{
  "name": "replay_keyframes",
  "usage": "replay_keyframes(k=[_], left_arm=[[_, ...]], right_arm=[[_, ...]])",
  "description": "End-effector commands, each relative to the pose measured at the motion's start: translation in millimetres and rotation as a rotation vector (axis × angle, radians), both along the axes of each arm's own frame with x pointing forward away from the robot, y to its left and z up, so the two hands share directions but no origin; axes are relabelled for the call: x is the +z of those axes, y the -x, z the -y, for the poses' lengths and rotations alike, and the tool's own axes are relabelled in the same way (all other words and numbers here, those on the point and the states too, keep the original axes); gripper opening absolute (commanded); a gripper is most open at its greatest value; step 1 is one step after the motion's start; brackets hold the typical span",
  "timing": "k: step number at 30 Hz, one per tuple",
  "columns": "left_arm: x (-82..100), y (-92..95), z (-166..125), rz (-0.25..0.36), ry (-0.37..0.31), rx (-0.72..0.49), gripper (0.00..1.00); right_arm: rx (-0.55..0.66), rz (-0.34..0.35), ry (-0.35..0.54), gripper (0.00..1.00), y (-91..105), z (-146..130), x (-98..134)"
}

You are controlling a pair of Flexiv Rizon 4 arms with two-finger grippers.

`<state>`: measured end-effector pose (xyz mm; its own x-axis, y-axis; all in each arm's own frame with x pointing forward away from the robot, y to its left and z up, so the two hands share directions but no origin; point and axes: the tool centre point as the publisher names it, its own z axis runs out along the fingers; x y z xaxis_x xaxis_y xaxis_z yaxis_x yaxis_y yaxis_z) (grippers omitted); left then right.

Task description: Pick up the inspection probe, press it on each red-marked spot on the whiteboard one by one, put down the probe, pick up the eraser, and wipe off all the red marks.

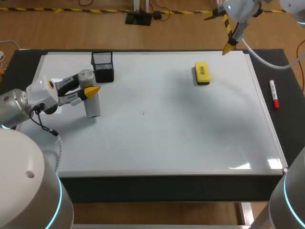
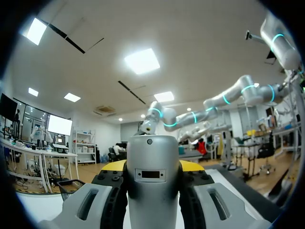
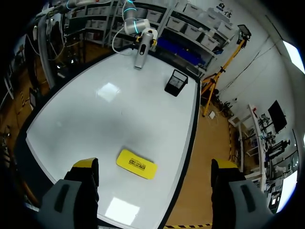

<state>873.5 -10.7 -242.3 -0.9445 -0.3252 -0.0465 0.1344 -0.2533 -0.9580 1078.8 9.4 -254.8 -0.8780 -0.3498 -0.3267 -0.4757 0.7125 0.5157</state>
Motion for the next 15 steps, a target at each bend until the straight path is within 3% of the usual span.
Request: replay_keyframes(k=[1, 6, 15], left_arm=[[-0.2, 6.3, 4, -0.011, -0.009, 0.000, 0.00], [7.0, -0.3, 0, -0.047, -0.002, -0.005, 0.00], [43.2, -24.5, -2, -0.025, -0.016, -0.069, 0.00]], right_arm=[[0.002, -0.002, 0.005, 1.00, -1.0, 1, 1], [0.002, -0.002, 0.005, 1.00, -1.0, 1, 1], [0.002, -0.002, 0.005, 1.00, -1.0, 1, 1]])
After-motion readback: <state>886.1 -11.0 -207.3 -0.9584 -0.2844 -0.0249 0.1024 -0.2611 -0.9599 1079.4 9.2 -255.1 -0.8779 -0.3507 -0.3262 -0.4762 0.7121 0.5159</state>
